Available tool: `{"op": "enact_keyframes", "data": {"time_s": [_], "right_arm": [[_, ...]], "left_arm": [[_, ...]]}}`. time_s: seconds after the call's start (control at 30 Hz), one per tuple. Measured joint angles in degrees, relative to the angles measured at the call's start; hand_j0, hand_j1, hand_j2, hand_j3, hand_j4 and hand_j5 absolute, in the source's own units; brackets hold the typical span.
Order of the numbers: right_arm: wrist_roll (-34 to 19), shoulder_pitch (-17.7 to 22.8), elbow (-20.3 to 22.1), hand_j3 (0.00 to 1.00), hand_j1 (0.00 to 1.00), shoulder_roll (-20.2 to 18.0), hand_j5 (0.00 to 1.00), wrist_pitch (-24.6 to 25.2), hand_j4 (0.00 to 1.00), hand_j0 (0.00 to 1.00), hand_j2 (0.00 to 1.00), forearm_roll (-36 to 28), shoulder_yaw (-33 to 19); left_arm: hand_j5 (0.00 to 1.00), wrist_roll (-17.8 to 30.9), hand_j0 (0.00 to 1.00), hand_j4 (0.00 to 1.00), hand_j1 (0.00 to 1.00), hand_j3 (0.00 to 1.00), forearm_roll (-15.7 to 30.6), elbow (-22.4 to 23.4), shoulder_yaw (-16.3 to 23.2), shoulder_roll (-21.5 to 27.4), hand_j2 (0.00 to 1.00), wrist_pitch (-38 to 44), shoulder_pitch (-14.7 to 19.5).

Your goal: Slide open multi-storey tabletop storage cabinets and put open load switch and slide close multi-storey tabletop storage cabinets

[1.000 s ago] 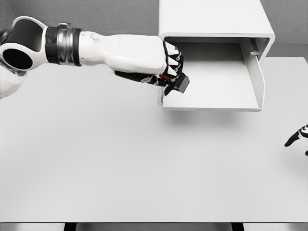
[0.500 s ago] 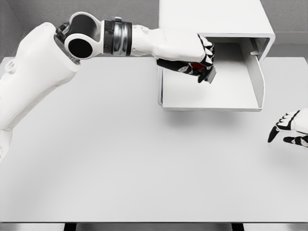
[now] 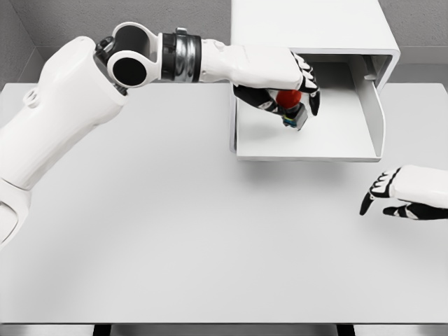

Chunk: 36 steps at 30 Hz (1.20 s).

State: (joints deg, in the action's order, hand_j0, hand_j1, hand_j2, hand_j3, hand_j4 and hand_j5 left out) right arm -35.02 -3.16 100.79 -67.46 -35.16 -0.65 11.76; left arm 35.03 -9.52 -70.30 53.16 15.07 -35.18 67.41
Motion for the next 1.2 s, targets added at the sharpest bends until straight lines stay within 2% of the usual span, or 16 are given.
{"op": "enact_keyframes", "data": {"time_s": [0.1,0.27,0.37,0.47,0.6,0.73,0.8,0.93,0.97,1.07,1.13,1.2], "right_arm": [[0.00,-0.18,0.00,0.58,0.58,0.26,0.58,0.00,0.58,0.58,0.58,0.05,0.51],[0.01,-6.06,-0.02,0.58,0.58,1.28,0.58,0.06,0.58,0.58,0.58,0.54,2.59],[0.00,-7.47,-0.05,0.60,0.60,1.86,0.60,0.02,0.60,0.60,0.60,0.81,4.19],[0.00,-8.09,-0.07,0.60,0.60,2.30,0.60,0.01,0.60,0.60,0.60,0.89,4.83],[-0.01,-9.49,-0.10,0.61,0.61,2.80,0.61,0.00,0.61,0.61,0.61,0.94,5.11],[-0.02,-10.28,-0.26,0.61,0.61,3.35,0.61,-0.01,0.61,0.61,0.61,0.97,5.21],[-0.01,-10.37,-0.36,0.61,0.61,3.60,0.61,-0.01,0.61,0.61,0.61,1.01,5.25],[0.00,-11.16,-0.59,0.62,0.62,4.06,0.62,0.00,0.62,0.62,0.62,1.11,5.37],[0.00,-11.60,-0.72,0.62,0.62,4.17,0.62,0.00,0.62,0.62,0.62,1.13,5.40],[0.00,-15.12,-1.07,0.63,0.63,4.71,0.63,0.04,0.63,0.63,0.63,1.52,7.08],[0.00,-15.47,-1.34,0.63,0.63,5.14,0.63,0.01,0.63,0.63,0.63,1.77,8.23],[-0.01,-17.75,-1.82,0.63,0.63,5.57,0.63,0.03,0.63,0.63,0.63,1.97,9.48]], "left_arm": [[0.96,0.00,0.96,0.96,0.96,0.96,0.04,0.16,-0.02,-0.50,0.96,0.00,0.00],[1.00,0.00,1.00,1.00,1.00,1.00,0.00,-0.04,-0.07,-1.09,1.00,0.00,0.26],[1.00,0.00,1.00,1.00,1.00,1.00,1.22,-1.22,-0.29,0.09,1.00,0.00,0.35],[1.00,0.00,1.00,1.00,1.00,1.00,5.76,-4.93,-0.58,4.88,1.00,0.00,0.44],[1.00,0.00,1.00,1.00,1.00,1.00,13.03,-9.93,-1.59,15.94,1.00,0.01,-0.35],[1.00,0.01,1.00,1.00,1.00,1.00,16.50,-10.87,-2.05,28.05,1.00,-0.04,-7.74],[1.00,0.00,1.00,1.00,1.00,1.00,16.92,-9.62,-1.95,31.83,1.00,-0.06,-13.25],[1.00,0.00,1.00,1.00,1.00,1.00,16.92,-7.37,-1.02,34.33,1.00,-0.02,-13.97],[1.00,0.00,1.00,1.00,1.00,1.00,16.62,-7.21,-0.69,34.55,1.00,-0.01,-15.39],[1.00,0.00,1.00,1.00,1.00,1.00,15.37,-6.99,-0.14,33.84,1.00,0.00,-15.74],[1.00,0.00,1.00,1.00,1.00,1.00,14.88,-6.88,-0.03,33.52,1.00,0.00,-15.82],[1.00,-0.01,1.00,1.00,1.00,1.00,14.64,-6.83,0.05,33.36,1.00,0.01,-15.82]]}}
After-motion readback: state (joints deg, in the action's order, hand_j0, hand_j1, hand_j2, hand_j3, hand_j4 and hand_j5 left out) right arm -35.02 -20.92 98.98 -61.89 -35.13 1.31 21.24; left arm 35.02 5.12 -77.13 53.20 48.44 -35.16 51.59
